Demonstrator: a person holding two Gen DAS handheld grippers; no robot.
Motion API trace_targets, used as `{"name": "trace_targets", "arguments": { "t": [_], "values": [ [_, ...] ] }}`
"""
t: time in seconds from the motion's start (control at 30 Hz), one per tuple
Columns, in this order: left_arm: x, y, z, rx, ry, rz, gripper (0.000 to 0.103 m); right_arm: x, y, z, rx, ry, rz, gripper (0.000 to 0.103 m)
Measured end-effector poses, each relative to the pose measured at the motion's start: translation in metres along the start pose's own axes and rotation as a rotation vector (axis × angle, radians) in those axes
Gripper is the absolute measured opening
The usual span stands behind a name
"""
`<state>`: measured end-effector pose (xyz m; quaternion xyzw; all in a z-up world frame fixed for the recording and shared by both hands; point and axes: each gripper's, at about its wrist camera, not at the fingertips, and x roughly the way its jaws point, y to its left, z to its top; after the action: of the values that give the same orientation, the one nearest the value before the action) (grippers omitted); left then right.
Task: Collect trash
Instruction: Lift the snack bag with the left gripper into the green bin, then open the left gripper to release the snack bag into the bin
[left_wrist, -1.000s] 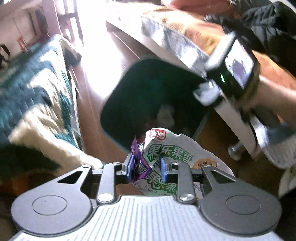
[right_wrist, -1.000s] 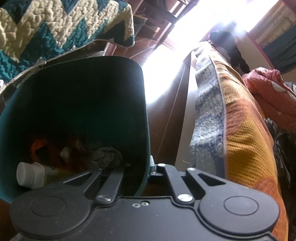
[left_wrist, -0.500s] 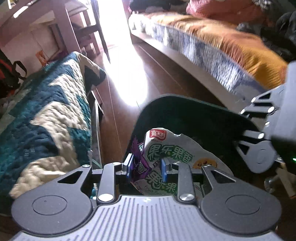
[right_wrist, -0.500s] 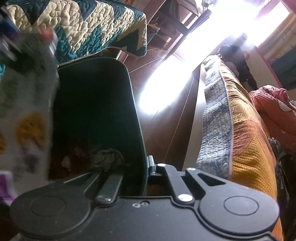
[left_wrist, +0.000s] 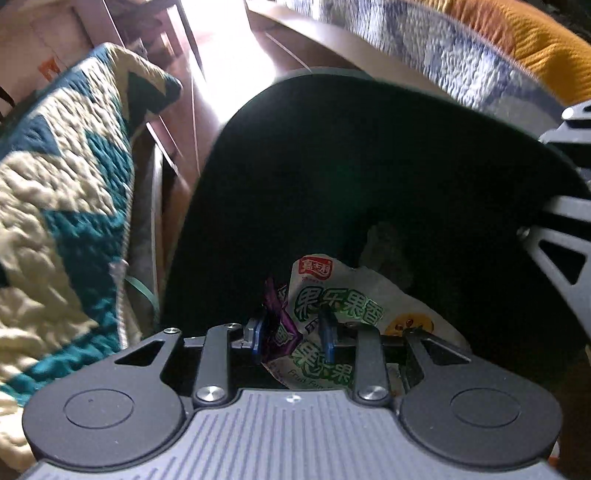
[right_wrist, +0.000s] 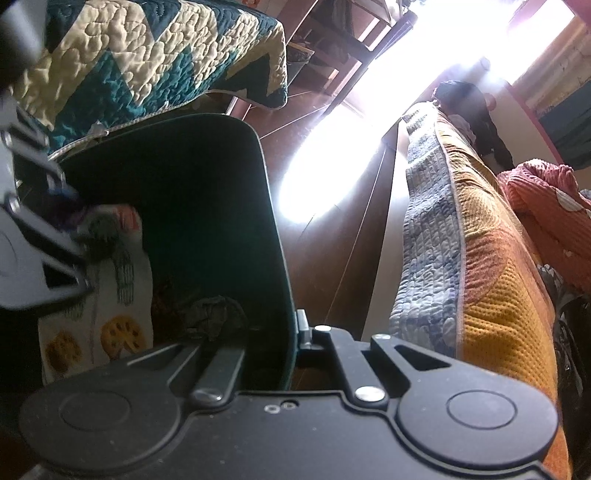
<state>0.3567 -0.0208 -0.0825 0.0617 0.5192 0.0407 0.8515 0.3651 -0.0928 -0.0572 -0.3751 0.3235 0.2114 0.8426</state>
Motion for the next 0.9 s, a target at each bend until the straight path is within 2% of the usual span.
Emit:
{"name": "trace_targets", "arguments": {
  "t": [0.27,0.33,0.37,0.4,0.67,0.9],
  "values": [
    [0.019,-0.005,0.007,-0.041,0.053,-0.019,0.031,0.009,-0.013,-0.001,0.059,0.025,0.003,0.005],
    [0.022,-0.004,0.009,-0.047,0.056,-0.015,0.044,0.011,-0.017,0.0,0.084,0.033,0.008,0.006],
    [0.022,-0.004,0.01,-0.051,0.057,-0.017,0.06,0.013,-0.019,0.0,0.091,0.037,0.011,0.006],
    [0.021,-0.003,0.011,-0.056,0.054,-0.022,0.071,0.014,-0.021,0.0,0.099,0.042,0.014,0.006],
    [0.003,-0.012,0.012,-0.034,0.01,-0.054,0.073,0.029,-0.038,-0.009,0.2,0.109,0.07,0.003],
    [-0.019,-0.016,0.008,0.009,-0.054,-0.059,0.075,0.026,-0.024,-0.011,0.159,0.11,0.076,0.004]
  ]
}}
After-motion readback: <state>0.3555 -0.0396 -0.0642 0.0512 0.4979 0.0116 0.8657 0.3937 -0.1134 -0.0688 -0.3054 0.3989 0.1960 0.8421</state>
